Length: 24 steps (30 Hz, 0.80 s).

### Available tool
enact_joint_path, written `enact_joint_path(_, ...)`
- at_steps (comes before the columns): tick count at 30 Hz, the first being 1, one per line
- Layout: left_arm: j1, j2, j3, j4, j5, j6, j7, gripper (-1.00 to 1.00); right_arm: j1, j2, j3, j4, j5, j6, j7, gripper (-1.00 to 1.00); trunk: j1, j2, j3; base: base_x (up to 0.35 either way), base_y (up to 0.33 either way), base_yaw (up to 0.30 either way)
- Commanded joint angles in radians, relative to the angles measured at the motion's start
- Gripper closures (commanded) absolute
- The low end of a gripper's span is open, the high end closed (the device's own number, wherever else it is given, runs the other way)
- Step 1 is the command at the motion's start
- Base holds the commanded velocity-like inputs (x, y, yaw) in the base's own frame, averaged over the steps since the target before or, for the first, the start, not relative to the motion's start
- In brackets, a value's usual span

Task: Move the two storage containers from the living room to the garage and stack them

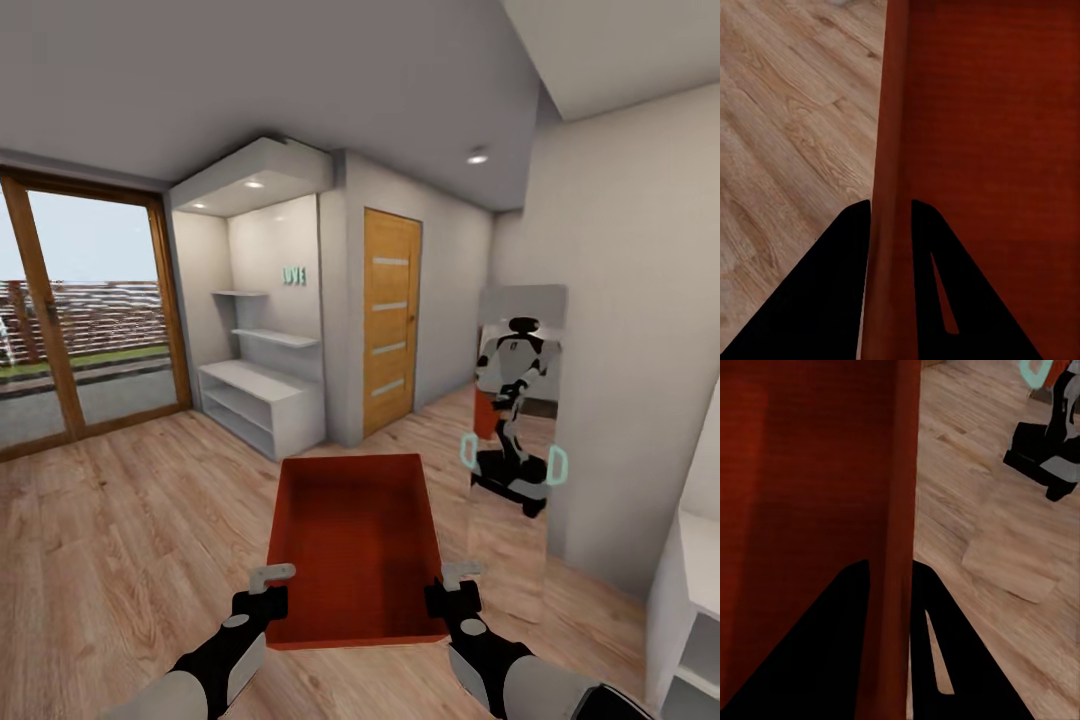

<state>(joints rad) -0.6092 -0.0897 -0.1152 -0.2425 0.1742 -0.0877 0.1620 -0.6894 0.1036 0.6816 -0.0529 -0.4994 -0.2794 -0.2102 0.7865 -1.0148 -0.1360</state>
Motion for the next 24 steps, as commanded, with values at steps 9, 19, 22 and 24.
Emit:
enact_joint_path(9,0.000,0.005,-0.023,-0.001,-0.005,-0.016,0.037,1.00,-0.001,0.001,-0.076,-0.001,-0.007,0.005,0.002,1.00,0.001,-0.001,-0.001,0.322,0.000,0.081)
enact_joint_path(19,0.000,0.005,-0.022,-0.001,-0.005,-0.016,0.037,1.00,-0.001,0.001,-0.076,-0.001,-0.007,0.005,0.002,1.00,0.001,-0.001,-0.001,0.322,0.000,0.002)
enact_joint_path(22,0.000,0.005,-0.022,-0.001,-0.005,-0.017,0.037,1.00,-0.001,0.001,-0.076,-0.001,-0.007,0.005,0.002,1.00,0.001,-0.001,-0.001,0.322,0.000,0.000)
enact_joint_path(24,0.000,0.005,-0.022,-0.001,-0.005,-0.016,0.037,1.00,-0.001,0.001,-0.076,-0.001,-0.007,0.005,0.002,1.00,0.001,-0.001,-0.001,0.322,0.000,0.000)
